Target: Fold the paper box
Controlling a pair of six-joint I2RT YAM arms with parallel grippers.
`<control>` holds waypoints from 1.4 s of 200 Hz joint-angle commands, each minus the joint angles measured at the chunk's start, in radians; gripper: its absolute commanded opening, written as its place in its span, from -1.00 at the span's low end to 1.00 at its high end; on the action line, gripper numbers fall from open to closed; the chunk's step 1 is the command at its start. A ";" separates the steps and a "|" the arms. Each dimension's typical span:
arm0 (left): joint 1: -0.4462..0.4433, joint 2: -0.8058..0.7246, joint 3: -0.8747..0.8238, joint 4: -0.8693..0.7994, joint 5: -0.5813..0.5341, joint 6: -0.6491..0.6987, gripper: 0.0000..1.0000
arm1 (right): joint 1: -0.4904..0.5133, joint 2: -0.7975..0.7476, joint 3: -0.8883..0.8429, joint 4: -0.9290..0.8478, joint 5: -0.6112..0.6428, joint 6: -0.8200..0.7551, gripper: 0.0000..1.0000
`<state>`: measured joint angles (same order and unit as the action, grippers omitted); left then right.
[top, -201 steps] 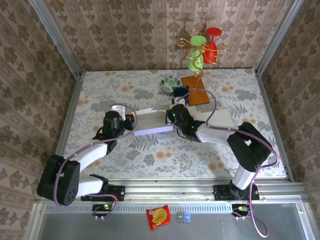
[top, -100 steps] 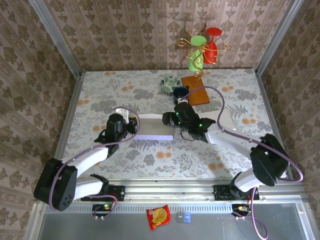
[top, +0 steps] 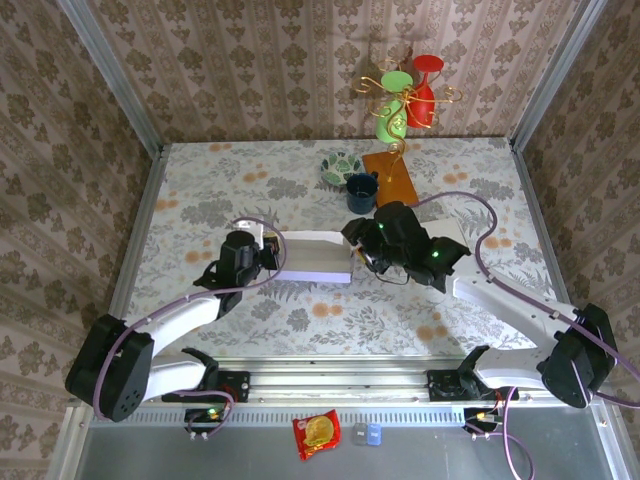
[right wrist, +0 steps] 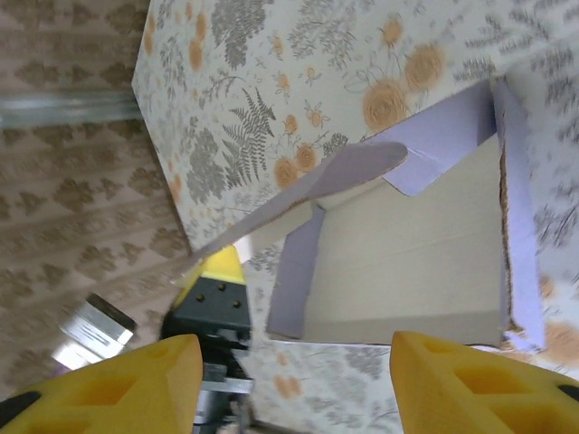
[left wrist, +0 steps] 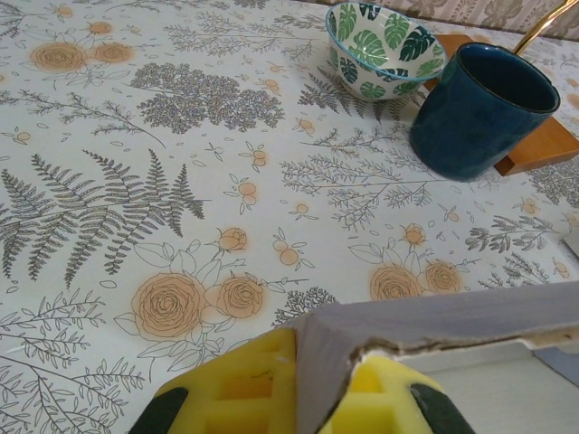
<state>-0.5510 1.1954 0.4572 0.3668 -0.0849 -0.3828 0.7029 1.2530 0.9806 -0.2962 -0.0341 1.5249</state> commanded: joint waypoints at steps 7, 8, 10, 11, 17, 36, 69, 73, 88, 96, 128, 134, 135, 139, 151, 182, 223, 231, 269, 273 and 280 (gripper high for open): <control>-0.025 -0.009 -0.008 -0.058 -0.057 -0.031 -1.00 | 0.048 0.043 0.047 0.013 0.046 0.448 0.15; -0.025 -0.009 -0.008 -0.059 -0.059 -0.032 -1.00 | 0.048 0.048 0.048 0.016 0.048 0.451 0.15; -0.028 -0.009 -0.008 -0.060 -0.062 -0.033 -1.00 | 0.047 0.055 0.052 0.023 0.049 0.460 0.15; -0.028 -0.010 -0.009 -0.059 -0.064 -0.032 -1.00 | 0.048 0.059 0.053 0.028 0.051 0.462 0.15; -0.031 -0.010 -0.008 -0.060 -0.070 -0.032 -1.00 | 0.047 0.081 0.066 0.051 0.059 0.471 0.14; -0.046 -0.010 -0.007 -0.063 -0.092 -0.036 -1.00 | 0.048 0.132 0.102 0.078 0.083 0.508 0.11; -0.066 -0.004 -0.001 -0.067 -0.123 -0.039 -1.00 | 0.039 0.221 0.124 0.104 0.080 0.542 0.01; -0.068 -0.002 0.000 -0.068 -0.124 -0.038 -1.00 | 0.035 0.228 0.126 0.110 0.078 0.541 0.00; -0.073 0.002 0.001 -0.066 -0.128 -0.039 -1.00 | 0.023 0.251 0.135 0.143 0.076 0.537 -0.05; -0.075 0.004 0.001 -0.066 -0.131 -0.039 -1.00 | 0.017 0.265 0.139 0.156 0.068 0.532 -0.09; -0.081 0.018 0.007 -0.062 -0.138 -0.039 -1.00 | 0.006 0.304 0.175 0.137 0.033 0.528 -0.24; -0.081 0.020 0.010 -0.064 -0.139 -0.040 -1.00 | 0.004 0.309 0.178 0.137 0.030 0.528 -0.26; -0.081 0.021 0.010 -0.064 -0.140 -0.040 -1.00 | 0.004 0.309 0.178 0.137 0.029 0.528 -0.26; -0.080 0.021 0.011 -0.064 -0.139 -0.040 -1.00 | 0.003 0.312 0.179 0.137 0.028 0.528 -0.28; -0.082 0.026 0.013 -0.062 -0.140 -0.040 -1.00 | -0.004 0.319 0.178 0.142 0.027 0.529 -0.35; -0.082 0.030 0.014 -0.060 -0.142 -0.040 -1.00 | -0.028 0.333 0.178 0.160 0.013 0.527 -0.53; -0.082 0.036 0.017 -0.077 -0.151 -0.043 -0.97 | -0.049 0.341 0.181 0.175 -0.004 0.519 -0.81; -0.082 0.036 0.017 -0.078 -0.152 -0.042 -0.96 | -0.049 0.338 0.181 0.172 -0.006 0.518 -0.88; -0.082 0.035 0.031 -0.085 -0.152 -0.042 -0.86 | -0.049 0.332 0.164 0.183 -0.015 0.517 -1.00; -0.081 0.035 0.032 -0.089 -0.151 -0.044 -0.82 | -0.050 0.332 0.161 0.186 -0.017 0.518 -1.00; -0.082 0.035 0.038 -0.095 -0.148 -0.044 -0.71 | -0.051 0.330 0.155 0.191 -0.019 0.518 -1.00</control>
<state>-0.6273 1.2160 0.4706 0.3470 -0.2333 -0.4114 0.6582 1.5841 1.1358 -0.1360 -0.0406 2.0418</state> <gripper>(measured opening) 0.079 0.065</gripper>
